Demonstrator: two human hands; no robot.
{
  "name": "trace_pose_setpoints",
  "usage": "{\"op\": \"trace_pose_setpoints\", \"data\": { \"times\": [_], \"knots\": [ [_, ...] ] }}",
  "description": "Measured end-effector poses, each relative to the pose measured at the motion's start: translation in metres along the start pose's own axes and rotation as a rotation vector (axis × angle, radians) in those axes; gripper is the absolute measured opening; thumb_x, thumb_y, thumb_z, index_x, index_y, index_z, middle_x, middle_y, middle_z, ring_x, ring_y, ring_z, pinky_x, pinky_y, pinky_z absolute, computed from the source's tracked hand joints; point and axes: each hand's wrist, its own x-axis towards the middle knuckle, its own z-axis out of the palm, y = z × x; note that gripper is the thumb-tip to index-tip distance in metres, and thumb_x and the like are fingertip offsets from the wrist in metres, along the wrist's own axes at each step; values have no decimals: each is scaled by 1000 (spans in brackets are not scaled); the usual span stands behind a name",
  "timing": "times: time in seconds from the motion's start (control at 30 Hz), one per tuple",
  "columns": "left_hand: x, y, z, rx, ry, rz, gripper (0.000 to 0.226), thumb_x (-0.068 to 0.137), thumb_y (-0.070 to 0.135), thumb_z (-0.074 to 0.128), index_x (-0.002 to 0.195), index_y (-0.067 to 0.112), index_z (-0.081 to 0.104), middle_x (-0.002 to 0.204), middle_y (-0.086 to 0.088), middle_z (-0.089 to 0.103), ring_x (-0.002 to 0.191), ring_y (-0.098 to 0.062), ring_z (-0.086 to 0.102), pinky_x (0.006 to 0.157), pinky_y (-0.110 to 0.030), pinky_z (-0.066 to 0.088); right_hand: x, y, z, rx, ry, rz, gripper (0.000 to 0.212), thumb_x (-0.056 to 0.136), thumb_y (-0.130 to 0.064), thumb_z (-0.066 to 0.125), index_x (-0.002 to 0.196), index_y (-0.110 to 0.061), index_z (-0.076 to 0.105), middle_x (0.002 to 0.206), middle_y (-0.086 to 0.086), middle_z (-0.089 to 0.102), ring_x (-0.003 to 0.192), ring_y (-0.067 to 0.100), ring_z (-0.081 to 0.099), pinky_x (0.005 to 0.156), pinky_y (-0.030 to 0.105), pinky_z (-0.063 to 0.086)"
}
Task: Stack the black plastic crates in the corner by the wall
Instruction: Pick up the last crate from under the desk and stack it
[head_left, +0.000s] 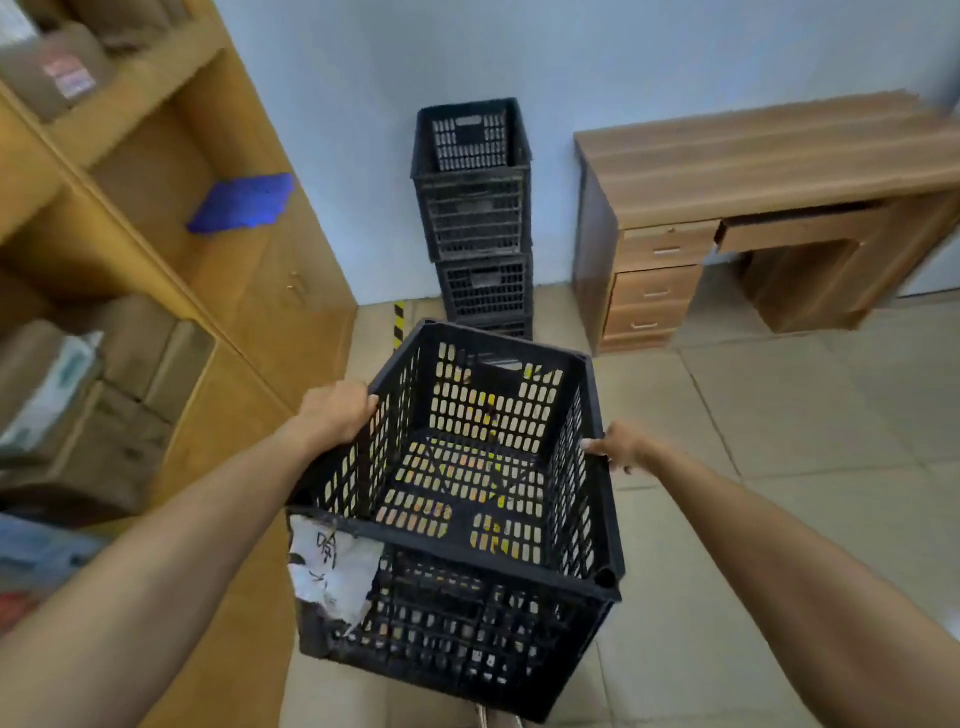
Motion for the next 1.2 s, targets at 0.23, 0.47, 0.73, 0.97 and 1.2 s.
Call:
{"op": "trace_pose_setpoints", "data": {
  "times": [0.23, 0.47, 0.73, 0.97, 1.2],
  "knots": [
    [24, -116, 21, -81, -73, -169, 59, 101, 55, 18, 113, 12, 56, 90, -6, 59, 81, -23, 56, 73, -35, 42, 71, -117, 35, -97, -33, -57, 38, 97, -33, 54, 68, -12, 45, 64, 3, 52, 53, 12, 45, 48, 23, 33],
    [51, -170, 12, -144, -24, -281, 71, 100, 58, 7, 107, 11, 61, 96, -12, 66, 91, -30, 62, 82, -42, 43, 123, -189, 45, -212, -26, -115, 37, 97, -40, 51, 71, -14, 48, 72, 3, 57, 60, 14, 50, 53, 24, 39],
    [115, -205, -28, -142, 52, -339, 66, 102, 51, 10, 103, 12, 62, 98, -12, 66, 95, -29, 63, 87, -43, 44, 189, -246, 12, -155, -116, -214, 40, 94, -46, 53, 80, -9, 58, 83, 9, 63, 66, 17, 56, 56, 23, 41],
    [167, -218, -96, -77, 97, -433, 44, 100, 43, 21, 95, 16, 55, 92, -8, 60, 80, -25, 55, 76, -40, 42, 249, -313, -51, -63, -184, -349, 54, 88, -58, 55, 62, -10, 52, 59, 3, 49, 52, 17, 44, 52, 26, 36],
    [205, -236, -178, -12, 178, -564, 47, 98, 44, 23, 101, 12, 58, 105, -16, 64, 90, -32, 59, 79, -41, 45, 276, -403, -119, 72, -149, -511, 49, 96, -52, 43, 83, -7, 57, 77, 8, 57, 58, 16, 46, 50, 24, 35]
  ]
}}
